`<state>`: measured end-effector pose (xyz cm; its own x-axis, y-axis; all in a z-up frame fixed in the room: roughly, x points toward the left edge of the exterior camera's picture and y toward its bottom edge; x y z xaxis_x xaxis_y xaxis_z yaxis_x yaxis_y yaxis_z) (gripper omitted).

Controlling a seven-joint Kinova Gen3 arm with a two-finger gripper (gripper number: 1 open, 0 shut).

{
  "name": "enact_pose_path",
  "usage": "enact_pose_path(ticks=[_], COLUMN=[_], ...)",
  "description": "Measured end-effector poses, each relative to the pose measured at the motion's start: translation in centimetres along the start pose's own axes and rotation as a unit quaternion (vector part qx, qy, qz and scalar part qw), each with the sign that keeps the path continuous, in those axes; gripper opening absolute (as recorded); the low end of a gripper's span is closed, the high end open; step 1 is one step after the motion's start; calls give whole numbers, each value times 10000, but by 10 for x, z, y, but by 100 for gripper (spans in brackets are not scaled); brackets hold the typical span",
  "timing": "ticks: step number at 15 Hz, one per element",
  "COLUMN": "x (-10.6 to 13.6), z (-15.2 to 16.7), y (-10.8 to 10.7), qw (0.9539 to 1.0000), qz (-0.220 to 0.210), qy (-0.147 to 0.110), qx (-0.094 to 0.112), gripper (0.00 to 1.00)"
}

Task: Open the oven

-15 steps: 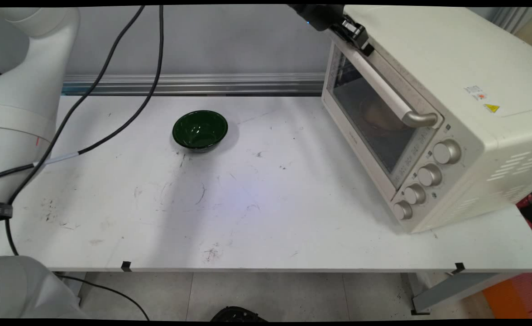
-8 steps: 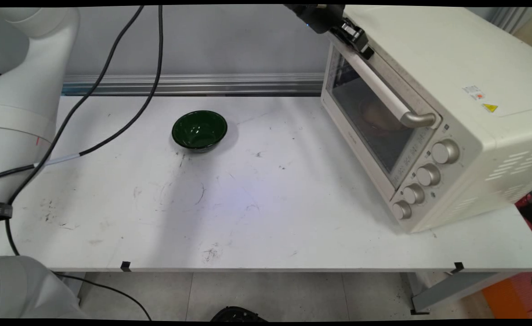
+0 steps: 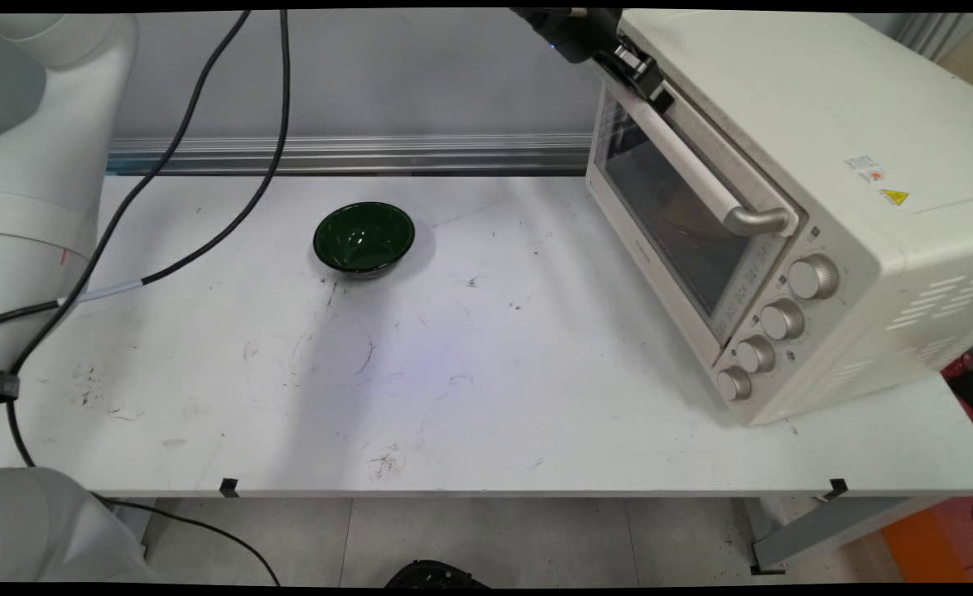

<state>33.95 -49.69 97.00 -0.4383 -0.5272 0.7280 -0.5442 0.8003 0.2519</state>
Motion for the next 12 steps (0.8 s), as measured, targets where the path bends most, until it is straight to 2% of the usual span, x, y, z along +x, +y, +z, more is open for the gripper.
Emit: enact_pose_path(ticks=[12], x=[-16], z=[-19], y=[5], qw=[9996], qz=[61], qy=[-268], qx=[2], gripper=[0])
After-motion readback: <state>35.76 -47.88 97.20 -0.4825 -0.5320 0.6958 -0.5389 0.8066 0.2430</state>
